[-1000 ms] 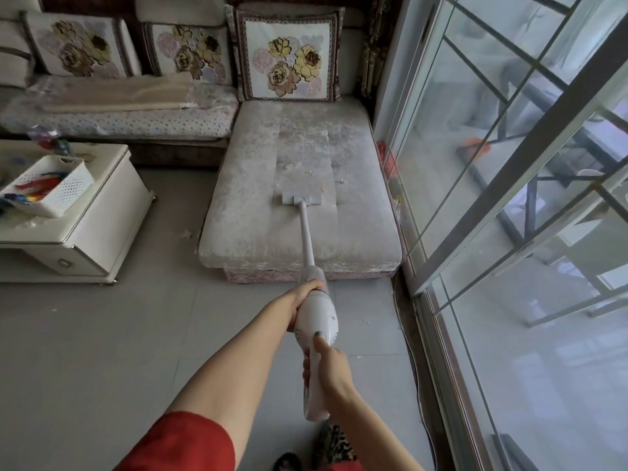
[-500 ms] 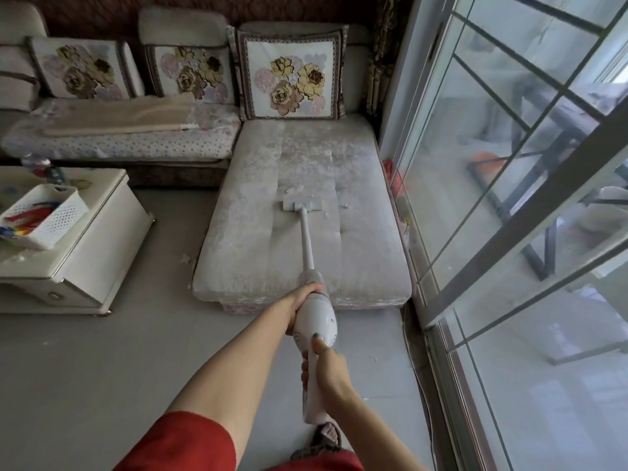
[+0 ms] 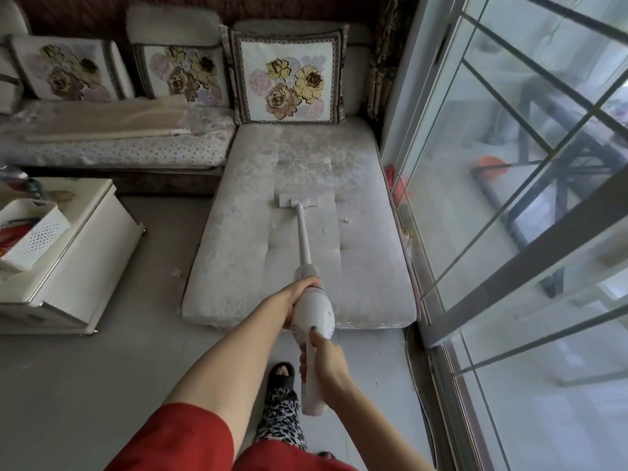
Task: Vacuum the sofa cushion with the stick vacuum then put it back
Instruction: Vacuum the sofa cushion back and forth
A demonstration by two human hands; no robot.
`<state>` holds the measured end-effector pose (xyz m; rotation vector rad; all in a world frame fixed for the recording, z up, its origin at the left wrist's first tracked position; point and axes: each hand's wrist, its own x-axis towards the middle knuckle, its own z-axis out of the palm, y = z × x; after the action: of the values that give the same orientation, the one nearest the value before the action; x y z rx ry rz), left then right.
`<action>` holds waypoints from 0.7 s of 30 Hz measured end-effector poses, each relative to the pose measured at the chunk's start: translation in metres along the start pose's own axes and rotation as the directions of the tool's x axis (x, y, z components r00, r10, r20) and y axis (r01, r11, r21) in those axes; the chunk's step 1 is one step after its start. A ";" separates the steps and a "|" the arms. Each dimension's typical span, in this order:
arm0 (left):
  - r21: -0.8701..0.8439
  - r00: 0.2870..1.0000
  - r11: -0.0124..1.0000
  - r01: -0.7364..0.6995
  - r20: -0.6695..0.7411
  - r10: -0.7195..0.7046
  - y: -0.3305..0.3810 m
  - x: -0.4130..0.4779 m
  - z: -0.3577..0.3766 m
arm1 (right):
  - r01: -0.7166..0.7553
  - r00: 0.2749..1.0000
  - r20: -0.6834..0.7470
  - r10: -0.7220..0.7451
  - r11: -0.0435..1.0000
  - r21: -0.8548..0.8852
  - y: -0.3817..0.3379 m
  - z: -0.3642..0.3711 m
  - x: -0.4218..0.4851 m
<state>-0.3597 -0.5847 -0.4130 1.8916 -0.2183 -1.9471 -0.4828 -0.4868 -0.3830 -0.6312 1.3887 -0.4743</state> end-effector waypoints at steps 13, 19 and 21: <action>0.040 1.000 0.999 -0.006 -0.009 0.007 0.141 0.046 -0.052 | -0.064 0.998 -0.004 0.064 0.997 0.053 -0.115 0.063 0.088; 0.068 1.000 0.998 -0.010 -0.009 0.010 0.204 0.059 -0.085 | -0.058 0.998 -0.017 0.059 0.995 0.080 -0.165 0.102 0.127; 0.076 1.000 0.997 -0.021 0.015 0.020 0.223 0.064 -0.095 | -0.048 0.998 -0.031 0.051 0.995 0.086 -0.180 0.114 0.140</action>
<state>-0.2246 -0.7947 -0.3904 1.9160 -0.3196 -1.9654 -0.3411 -0.6979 -0.3613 -0.5201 1.4046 -0.5037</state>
